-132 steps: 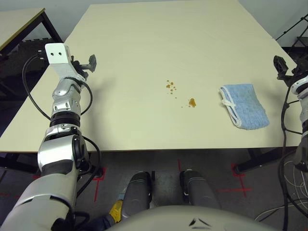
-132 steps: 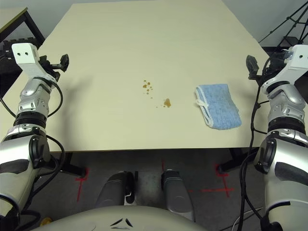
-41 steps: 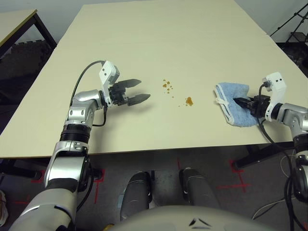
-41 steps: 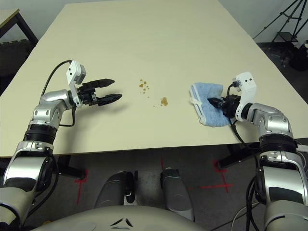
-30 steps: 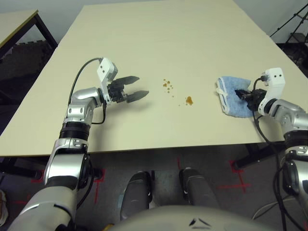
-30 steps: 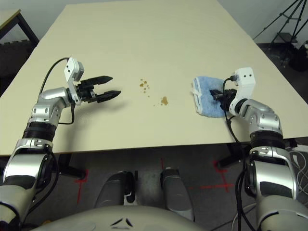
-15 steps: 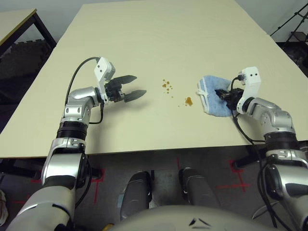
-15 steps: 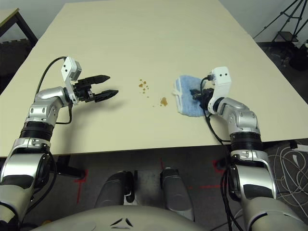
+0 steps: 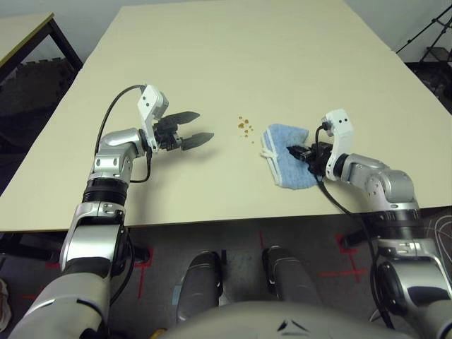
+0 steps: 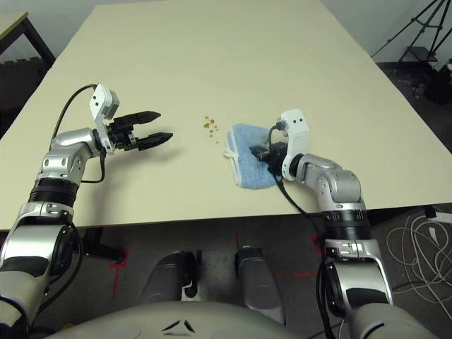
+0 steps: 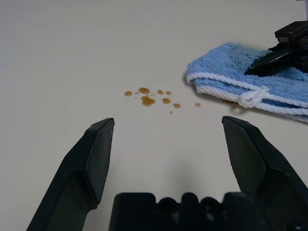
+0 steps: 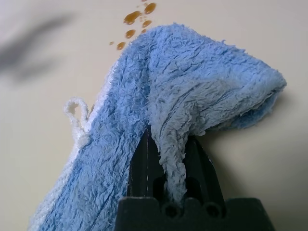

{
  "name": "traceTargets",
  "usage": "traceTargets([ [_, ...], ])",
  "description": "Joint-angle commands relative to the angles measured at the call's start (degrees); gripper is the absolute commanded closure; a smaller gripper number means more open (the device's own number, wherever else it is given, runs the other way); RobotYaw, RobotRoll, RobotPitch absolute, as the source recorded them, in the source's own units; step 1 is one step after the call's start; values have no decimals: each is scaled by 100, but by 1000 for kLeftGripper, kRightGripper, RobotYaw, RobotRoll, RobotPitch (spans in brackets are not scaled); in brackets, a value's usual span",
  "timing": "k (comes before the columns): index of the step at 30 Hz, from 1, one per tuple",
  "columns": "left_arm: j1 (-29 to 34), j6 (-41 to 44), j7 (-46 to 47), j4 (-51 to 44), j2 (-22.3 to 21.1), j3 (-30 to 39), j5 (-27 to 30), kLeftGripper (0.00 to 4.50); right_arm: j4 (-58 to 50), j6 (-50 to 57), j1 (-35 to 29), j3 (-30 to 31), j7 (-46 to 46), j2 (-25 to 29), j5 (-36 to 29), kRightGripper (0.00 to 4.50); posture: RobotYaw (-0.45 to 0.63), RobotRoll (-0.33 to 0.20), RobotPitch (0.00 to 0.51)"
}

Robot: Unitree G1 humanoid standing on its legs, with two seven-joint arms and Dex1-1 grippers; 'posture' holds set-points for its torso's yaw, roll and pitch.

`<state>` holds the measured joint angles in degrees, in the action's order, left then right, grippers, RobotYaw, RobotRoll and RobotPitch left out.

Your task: Wipe the water off the table with a rag.

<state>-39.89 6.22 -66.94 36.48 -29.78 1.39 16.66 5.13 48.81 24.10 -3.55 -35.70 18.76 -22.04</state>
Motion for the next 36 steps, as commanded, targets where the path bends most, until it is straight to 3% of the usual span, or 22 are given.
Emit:
traceTargets([
  [1,-56,-29,-47,16,-22,-17,-67,0,-226,301,-157,216,-31,-135,-186,4477,-164,0,106],
  [15,-109,-21,15,32,76,-4,-50,0,-481,745,-42,84,382,-576,-435,4481,-167,0,102],
  [29,-149,-89,55,110,184,-10,-83,0,237,404,489,-570,813,-414,-427,4482,-174,0,82],
  [36,-188,-158,66,202,215,-5,-101,0,883,-115,871,-761,942,-47,-231,4482,-174,0,81],
])
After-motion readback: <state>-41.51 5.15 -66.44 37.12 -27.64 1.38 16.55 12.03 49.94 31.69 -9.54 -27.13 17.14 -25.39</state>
